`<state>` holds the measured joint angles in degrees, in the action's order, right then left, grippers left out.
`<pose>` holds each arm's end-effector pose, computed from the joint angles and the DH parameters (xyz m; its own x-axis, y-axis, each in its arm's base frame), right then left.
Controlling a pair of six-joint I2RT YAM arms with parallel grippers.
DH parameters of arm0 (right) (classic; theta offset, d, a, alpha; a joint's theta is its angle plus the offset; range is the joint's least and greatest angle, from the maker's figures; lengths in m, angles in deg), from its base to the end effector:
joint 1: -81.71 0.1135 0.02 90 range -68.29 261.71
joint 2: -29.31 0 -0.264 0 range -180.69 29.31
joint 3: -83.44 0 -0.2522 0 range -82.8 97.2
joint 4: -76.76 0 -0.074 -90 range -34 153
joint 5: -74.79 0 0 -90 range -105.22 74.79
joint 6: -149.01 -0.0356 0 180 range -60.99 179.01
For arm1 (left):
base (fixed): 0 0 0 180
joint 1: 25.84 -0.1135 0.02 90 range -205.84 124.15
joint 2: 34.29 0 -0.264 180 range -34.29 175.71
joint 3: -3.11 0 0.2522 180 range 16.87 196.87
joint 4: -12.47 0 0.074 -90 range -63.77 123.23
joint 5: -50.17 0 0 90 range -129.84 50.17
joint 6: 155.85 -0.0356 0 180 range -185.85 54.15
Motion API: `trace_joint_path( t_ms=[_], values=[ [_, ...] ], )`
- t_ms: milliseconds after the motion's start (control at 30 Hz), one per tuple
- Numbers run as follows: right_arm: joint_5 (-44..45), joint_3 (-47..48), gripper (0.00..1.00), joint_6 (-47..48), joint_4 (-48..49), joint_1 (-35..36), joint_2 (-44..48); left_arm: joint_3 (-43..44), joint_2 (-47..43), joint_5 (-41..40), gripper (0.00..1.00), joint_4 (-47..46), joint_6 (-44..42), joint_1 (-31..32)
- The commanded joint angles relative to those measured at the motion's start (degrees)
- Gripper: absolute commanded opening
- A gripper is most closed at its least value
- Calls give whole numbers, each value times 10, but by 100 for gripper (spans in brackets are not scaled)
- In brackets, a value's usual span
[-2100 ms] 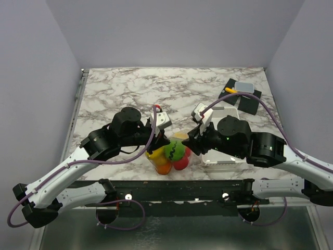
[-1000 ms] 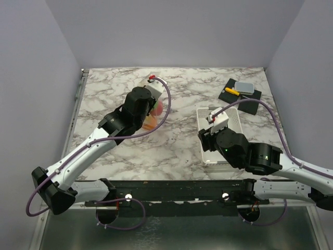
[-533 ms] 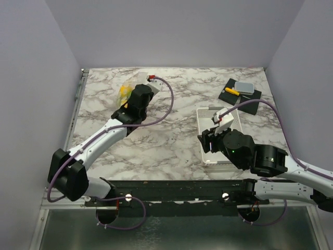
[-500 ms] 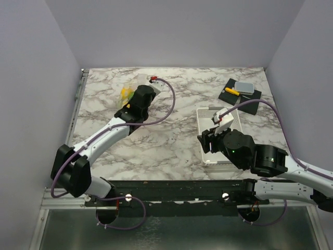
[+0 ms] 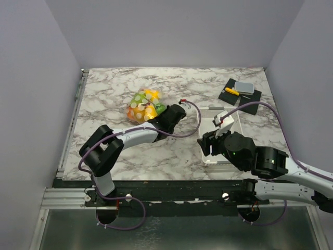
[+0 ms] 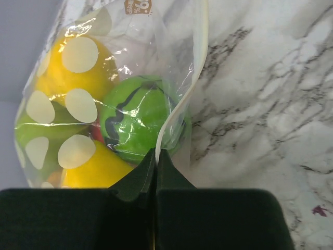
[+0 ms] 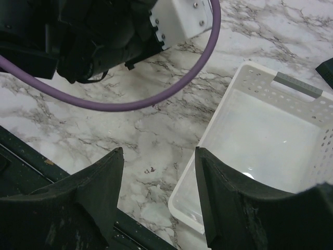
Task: Place the food in the zip-top bag and seal the zipper
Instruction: Place the zipper food storage bag at the center of the board.
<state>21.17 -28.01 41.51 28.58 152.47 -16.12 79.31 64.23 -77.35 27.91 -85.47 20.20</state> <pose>0.0726 0.1438 0.3571 -0.3085 -0.1491 -0.9395 -0.5141 0.8571 0.0328 0.2747 -0.2536 0.2162 -0.3209 0.7164 -0.6195 0.3657 0.6971 0.6168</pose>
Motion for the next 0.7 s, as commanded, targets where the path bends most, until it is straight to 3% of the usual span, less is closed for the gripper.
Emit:
trace_joint_path(
  t_ms=[0,333,667],
  values=[
    [1,-4,63,-11,-3,0,9,10,14,17,0,5,78,32],
    [15,6,63,-18,-9,0,18,-17,17,8,0,1,151,81],
    [46,15,63,-32,-20,0,25,-93,-41,-38,0,-9,180,131]
  ],
)
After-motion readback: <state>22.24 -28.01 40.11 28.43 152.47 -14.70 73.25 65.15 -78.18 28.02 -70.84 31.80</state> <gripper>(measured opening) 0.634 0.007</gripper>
